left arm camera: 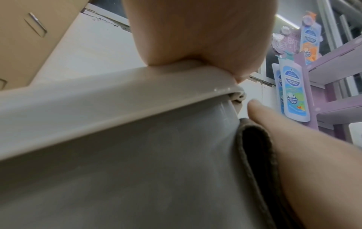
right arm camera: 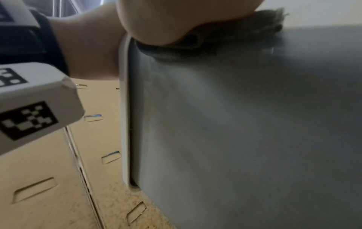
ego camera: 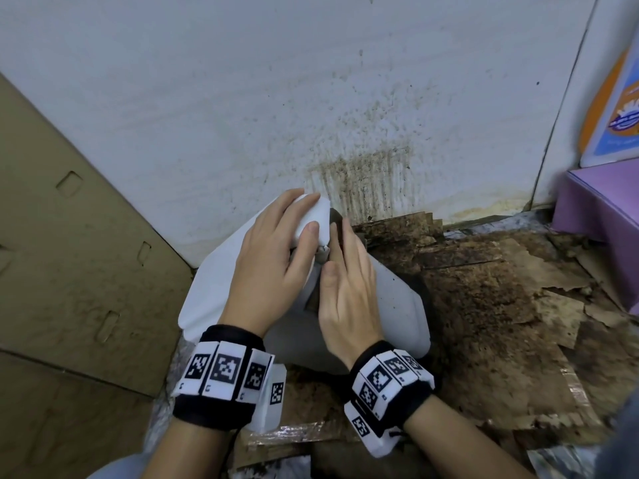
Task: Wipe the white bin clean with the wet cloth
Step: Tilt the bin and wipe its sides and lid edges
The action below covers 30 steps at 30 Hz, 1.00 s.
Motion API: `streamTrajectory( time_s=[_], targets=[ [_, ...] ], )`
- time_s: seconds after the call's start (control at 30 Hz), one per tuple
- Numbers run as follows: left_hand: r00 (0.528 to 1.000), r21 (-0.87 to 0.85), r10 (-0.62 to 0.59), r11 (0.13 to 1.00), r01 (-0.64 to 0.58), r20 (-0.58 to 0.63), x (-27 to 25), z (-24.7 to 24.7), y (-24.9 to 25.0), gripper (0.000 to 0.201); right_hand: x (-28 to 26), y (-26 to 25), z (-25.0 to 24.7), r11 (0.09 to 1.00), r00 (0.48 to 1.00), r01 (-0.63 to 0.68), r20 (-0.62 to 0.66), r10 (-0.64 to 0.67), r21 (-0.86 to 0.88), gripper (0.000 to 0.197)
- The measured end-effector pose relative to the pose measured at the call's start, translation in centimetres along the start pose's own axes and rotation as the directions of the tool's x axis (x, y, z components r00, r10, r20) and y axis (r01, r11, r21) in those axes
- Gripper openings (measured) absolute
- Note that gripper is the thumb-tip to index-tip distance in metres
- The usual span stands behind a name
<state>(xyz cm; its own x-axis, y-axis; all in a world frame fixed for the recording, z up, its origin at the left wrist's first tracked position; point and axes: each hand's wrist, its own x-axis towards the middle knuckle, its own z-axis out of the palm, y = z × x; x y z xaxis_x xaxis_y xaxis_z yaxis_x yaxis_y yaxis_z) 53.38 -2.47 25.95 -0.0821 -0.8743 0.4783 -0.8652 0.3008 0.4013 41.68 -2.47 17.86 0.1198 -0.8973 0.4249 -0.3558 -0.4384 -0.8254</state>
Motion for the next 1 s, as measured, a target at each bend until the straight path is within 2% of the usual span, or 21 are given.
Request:
streamTrajectory(
  time_s=[0.13, 0.27, 0.47, 0.57, 0.83, 1.0],
  targets=[
    [1.000, -0.001, -0.010, 1.000, 0.010, -0.011, -0.1, -0.2, -0.3, 0.044, 0.2, 0.6, 0.5, 0.995, 1.000, -0.001, 0.017, -0.001, 0.096, 0.055],
    [1.000, 0.000, -0.014, 1.000, 0.014, -0.017, 0.1, -0.1, -0.5, 0.042, 0.1, 2.2, 1.0, 0.998, 0.999, -0.029, -0.017, 0.030, 0.055, 0.057],
    [0.999, -0.010, -0.019, 1.000, 0.019, -0.029, 0.4, -0.3, -1.1, 0.043, -1.8, 8.1, -0.3, 0.975, 0.975, -0.222, -0.007, 0.222, 0.012, 0.066],
    [1.000, -0.014, -0.017, 1.000, 0.017, -0.026, 0.3, -0.2, -1.0, 0.042, -2.3, 9.2, -0.9, 0.954, 0.955, -0.297, 0.023, 0.297, 0.033, 0.064],
    [1.000, 0.011, -0.009, 1.000, 0.009, -0.026, 0.1, -0.4, -0.9, 0.045, -1.4, 5.1, 0.6, 0.910, 0.910, -0.409, -0.034, 0.412, 0.073, 0.064],
    [1.000, 0.021, -0.014, 1.000, 0.014, -0.026, 0.2, -0.4, -1.1, 0.046, 1.1, -0.2, 1.3, 0.887, 0.904, -0.427, 0.053, 0.425, 0.173, 0.070]
  ],
)
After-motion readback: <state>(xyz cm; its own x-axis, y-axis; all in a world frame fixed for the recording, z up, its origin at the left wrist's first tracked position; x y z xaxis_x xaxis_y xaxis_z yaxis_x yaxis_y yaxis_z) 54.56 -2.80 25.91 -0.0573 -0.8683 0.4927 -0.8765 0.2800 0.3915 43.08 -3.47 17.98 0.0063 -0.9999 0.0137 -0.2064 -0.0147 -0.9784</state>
